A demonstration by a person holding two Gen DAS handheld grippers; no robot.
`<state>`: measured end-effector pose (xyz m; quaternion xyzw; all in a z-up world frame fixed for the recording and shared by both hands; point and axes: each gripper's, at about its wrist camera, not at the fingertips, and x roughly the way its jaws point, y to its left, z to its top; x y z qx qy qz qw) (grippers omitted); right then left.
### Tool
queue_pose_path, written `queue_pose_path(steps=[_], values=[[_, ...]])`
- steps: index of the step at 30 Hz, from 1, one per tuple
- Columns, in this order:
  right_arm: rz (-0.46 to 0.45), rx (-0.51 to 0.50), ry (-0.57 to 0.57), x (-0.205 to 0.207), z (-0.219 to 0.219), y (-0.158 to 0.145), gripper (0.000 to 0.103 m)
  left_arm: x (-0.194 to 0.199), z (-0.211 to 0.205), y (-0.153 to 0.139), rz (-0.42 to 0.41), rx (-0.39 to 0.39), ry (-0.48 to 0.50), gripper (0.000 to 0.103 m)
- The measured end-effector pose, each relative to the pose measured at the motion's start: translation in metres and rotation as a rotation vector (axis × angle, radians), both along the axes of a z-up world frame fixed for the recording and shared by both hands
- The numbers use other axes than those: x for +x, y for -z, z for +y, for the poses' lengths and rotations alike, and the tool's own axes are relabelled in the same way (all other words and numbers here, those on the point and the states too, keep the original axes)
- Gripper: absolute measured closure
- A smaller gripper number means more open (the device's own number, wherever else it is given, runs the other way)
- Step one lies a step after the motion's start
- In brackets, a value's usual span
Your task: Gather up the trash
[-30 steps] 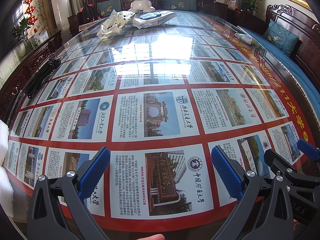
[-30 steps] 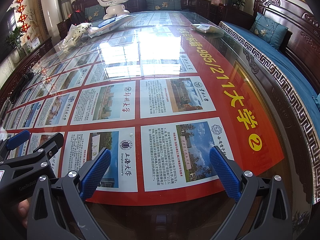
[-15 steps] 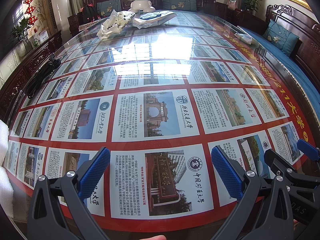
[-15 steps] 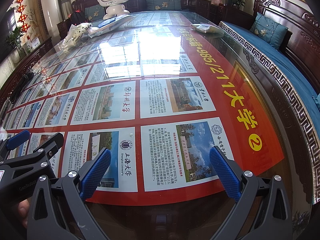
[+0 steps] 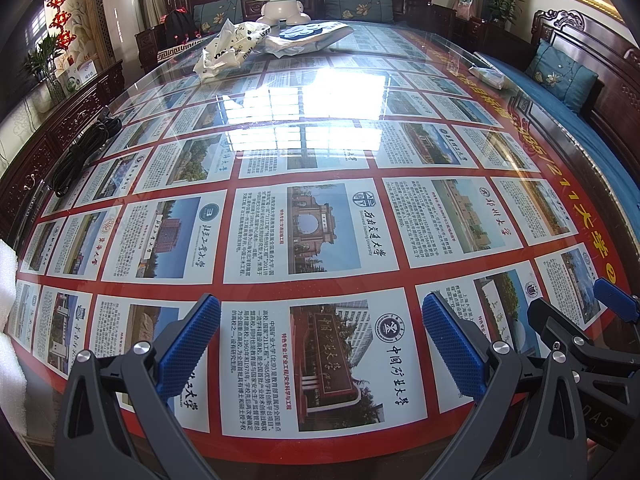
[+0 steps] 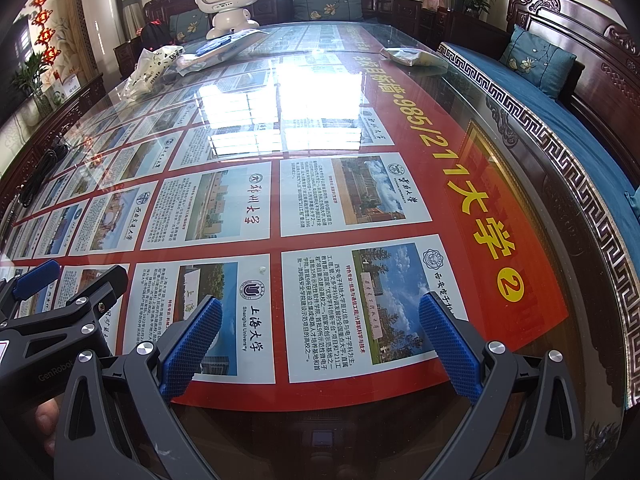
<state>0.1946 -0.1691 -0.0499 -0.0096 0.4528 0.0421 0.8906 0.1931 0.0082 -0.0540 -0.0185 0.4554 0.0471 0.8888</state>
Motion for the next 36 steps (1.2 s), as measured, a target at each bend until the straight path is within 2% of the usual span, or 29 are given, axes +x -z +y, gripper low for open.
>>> queue_pose_path(steps=[36], values=[[0.000, 0.000, 0.000, 0.0002, -0.0003, 0.0001, 0.008, -0.0002, -0.0009, -0.0003, 0.001, 0.005, 0.000, 0.002]])
